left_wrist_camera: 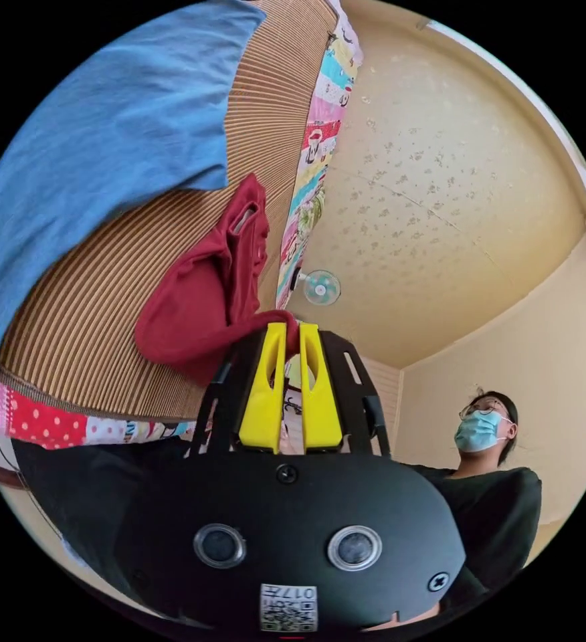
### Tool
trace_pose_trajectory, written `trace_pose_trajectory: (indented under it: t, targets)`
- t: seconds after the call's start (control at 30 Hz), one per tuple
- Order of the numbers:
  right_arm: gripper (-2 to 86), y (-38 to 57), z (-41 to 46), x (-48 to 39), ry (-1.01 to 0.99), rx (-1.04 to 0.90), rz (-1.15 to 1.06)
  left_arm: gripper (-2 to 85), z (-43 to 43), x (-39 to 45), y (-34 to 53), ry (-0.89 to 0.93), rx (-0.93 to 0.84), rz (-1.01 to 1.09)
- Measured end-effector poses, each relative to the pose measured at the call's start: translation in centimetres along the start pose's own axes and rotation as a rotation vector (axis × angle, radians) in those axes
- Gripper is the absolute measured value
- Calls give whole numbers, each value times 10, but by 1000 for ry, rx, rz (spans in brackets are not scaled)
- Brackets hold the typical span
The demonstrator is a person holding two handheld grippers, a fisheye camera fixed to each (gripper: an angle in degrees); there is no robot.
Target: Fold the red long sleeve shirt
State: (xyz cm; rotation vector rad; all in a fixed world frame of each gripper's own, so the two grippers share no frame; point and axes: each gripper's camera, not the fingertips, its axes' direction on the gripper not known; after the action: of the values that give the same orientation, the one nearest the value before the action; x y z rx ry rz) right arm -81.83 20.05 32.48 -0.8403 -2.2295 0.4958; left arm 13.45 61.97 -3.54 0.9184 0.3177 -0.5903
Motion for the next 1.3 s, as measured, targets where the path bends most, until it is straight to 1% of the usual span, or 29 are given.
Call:
trace_pose_trajectory:
  t: [0.07,0.13,0.27,0.33,0.37,0.47,0.5,0.53,0.6,0.63,0.67,0.7,0.73,0.77,0.83,0.87,0.93,1.0,1.03,1.07,1.13,1.17,1.23,1.3]
  targets:
    - [27,-32,29,-18,-44,27,-41,41,25,19,-42,13,36,80]
    - [27,-73,70,-39,-63,67,-62,41,46,29,-71,-4,56,107]
    - [28,-132,128,-49,-63,123,-14,41,93,35,-140,-77,71,148]
    - [32,-171,164,-43,-61,133,30,42,113,30,-167,-116,66,127]
    - [33,-180,172,-41,-55,136,44,45,125,25,-183,-165,63,112]
    - [45,-210,201,-26,-12,161,99,68,144,9,-209,-283,43,118]
    - [50,-213,204,-22,-29,191,93,74,144,8,-210,-288,53,134]
    - [55,-211,201,-21,-91,247,58,85,139,8,-208,-269,94,175]
    - [58,-205,194,-26,-121,277,7,99,127,12,-198,-239,134,236]
    - [56,-201,194,-35,-59,242,-48,110,122,14,-189,-253,120,269]
    - [55,-198,196,-41,-7,210,-84,113,119,15,-177,-310,81,293]
    - [53,-190,205,-55,122,128,-166,115,118,14,-170,-350,60,305]
    - [52,-179,220,-69,260,47,-259,121,118,11,-155,-435,18,324]
    - [52,-172,228,-75,323,10,-309,125,119,5,-139,-507,-31,334]
    - [52,-146,266,-95,504,-123,-494,131,123,-10,-115,-579,-108,331]
    - [53,-141,276,-97,538,-149,-527,135,125,-21,-101,-623,-147,325]
    - [55,-126,315,-104,708,-230,-602,140,128,-37,-82,-695,-178,310]
    - [60,-109,349,-114,763,-286,-646,158,129,-53,-65,-730,-166,284]
    - [66,-92,377,-124,766,-361,-702,157,131,-63,-56,-727,-187,267]
    - [70,-83,391,-129,768,-403,-727,150,132,-70,-48,-718,-187,253]
    - [86,-39,448,-153,776,-529,-808,129,131,-81,-39,-709,-167,217]
    - [91,-28,461,-158,771,-552,-829,114,129,-89,-36,-699,-161,183]
    - [112,17,515,-176,769,-669,-887,99,125,-100,-32,-638,-149,141]
    - [129,48,557,-178,836,-761,-888,81,122,-103,-25,-592,-135,149]
